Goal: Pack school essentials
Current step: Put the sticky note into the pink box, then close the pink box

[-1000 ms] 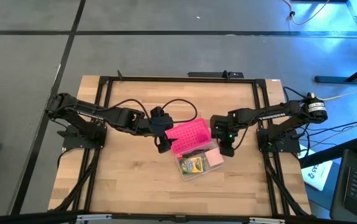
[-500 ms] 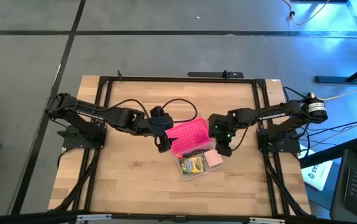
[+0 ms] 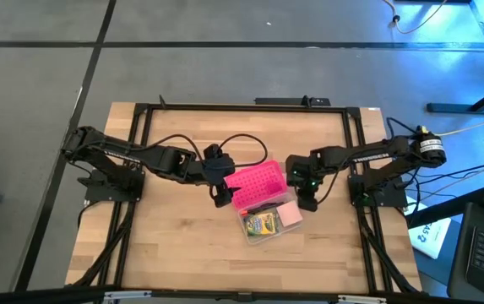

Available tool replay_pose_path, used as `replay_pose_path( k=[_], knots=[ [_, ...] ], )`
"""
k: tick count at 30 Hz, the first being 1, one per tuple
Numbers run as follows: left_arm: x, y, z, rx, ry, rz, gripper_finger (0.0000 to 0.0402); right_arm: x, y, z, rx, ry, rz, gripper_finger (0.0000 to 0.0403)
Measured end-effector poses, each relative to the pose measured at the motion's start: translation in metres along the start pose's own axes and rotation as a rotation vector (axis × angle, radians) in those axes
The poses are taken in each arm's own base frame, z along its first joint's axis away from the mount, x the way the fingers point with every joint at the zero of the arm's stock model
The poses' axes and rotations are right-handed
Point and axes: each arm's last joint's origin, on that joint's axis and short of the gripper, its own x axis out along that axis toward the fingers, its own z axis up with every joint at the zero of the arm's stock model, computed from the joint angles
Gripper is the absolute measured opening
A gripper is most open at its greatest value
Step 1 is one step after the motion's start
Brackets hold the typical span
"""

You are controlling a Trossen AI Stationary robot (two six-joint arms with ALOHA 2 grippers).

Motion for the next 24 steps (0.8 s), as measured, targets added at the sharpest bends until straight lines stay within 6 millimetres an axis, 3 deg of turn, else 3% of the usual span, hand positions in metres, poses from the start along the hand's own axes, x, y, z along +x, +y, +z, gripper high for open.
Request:
replay_pose_path(
  k=[16,20,24],
  knots=[
    [0.0,0.0,0.0,0.003,0.001,0.0,0.0394,0.006,0.003,0.006,-0.012,-0.048,0.04,0.0016],
    [0.0,0.0,0.0,0.002,0.0,0.0,0.0394,-0.001,0.009,0.009,-0.028,-0.049,0.109,0.0016],
    [0.0,0.0,0.0,0.002,0.0,0.0,0.0394,-0.008,0.01,0.008,-0.058,-0.064,0.052,0.0016]
  ],
)
